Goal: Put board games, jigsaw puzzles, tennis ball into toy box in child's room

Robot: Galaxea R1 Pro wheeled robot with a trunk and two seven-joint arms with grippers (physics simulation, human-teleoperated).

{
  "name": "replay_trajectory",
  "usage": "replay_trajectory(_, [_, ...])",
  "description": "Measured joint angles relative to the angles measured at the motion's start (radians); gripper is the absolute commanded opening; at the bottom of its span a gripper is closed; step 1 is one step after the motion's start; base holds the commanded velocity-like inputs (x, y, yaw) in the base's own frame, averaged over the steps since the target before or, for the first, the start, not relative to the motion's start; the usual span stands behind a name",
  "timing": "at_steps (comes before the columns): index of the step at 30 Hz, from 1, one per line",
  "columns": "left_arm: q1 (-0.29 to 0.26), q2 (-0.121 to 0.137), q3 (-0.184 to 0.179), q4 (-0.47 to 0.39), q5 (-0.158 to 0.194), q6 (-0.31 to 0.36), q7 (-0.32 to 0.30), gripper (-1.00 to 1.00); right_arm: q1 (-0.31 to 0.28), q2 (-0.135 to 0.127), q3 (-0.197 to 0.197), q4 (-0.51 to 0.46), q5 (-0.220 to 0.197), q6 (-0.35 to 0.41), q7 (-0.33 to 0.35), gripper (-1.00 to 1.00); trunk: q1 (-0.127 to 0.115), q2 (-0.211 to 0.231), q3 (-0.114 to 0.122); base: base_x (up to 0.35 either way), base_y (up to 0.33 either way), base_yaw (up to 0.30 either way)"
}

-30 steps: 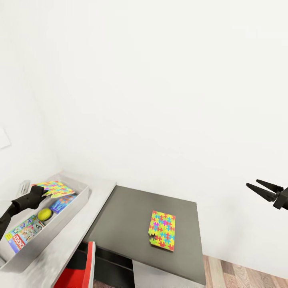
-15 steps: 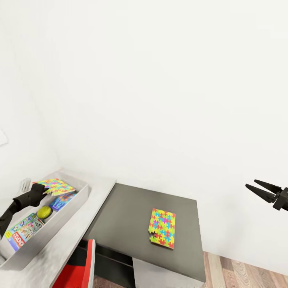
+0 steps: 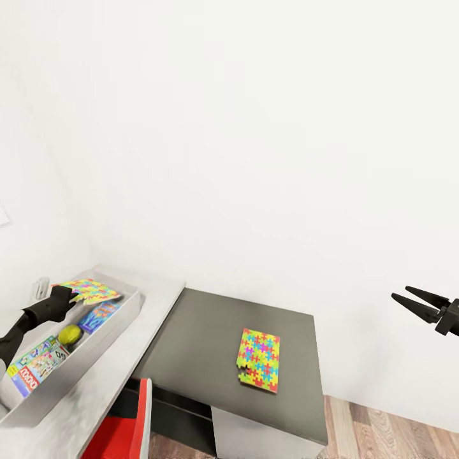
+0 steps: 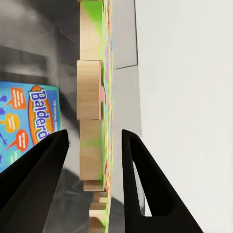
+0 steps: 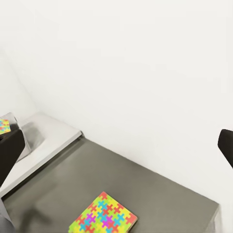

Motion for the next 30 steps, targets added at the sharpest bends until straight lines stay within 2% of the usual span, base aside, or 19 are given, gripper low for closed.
replay_trajectory(17, [0.000,0.002,-0.002,0.019,-0.001,-0.002,0.000,-1.00,-0.002,0.000,0.000,0.000,0.000,0.000,0.000,1.00,0.000,0.000,-0.027,0.000,0.000,0.000])
replay_trajectory(19, [0.000,0.002,-0.002,0.019,-0.009,-0.002,0.000,-1.00,-0.002,0.000,-0.001,0.000,0.000,0.000,0.000,1.00,0.000,0.000,-0.031,0.000,0.000,0.000])
replay_trajectory(21, [0.000,0.001,0.000,0.020,-0.039,-0.002,0.000,-1.00,-0.002,0.000,-0.001,0.000,0.000,0.000,0.000,1.00,0.000,0.000,-0.034,0.000,0.000,0.000])
replay_trajectory(24, [-0.001,-0.001,0.001,0.020,-0.059,-0.006,0.000,-1.00,-0.002,0.000,-0.001,0.000,0.000,0.000,0.000,1.00,0.000,0.000,-0.039,0.000,0.000,0.000])
replay_trajectory(30, [-0.003,-0.002,0.002,0.020,-0.067,-0.024,0.000,-1.00,-0.002,0.000,-0.001,0.000,0.000,-0.001,0.000,1.00,0.000,0.000,-0.048,0.000,0.000,0.000])
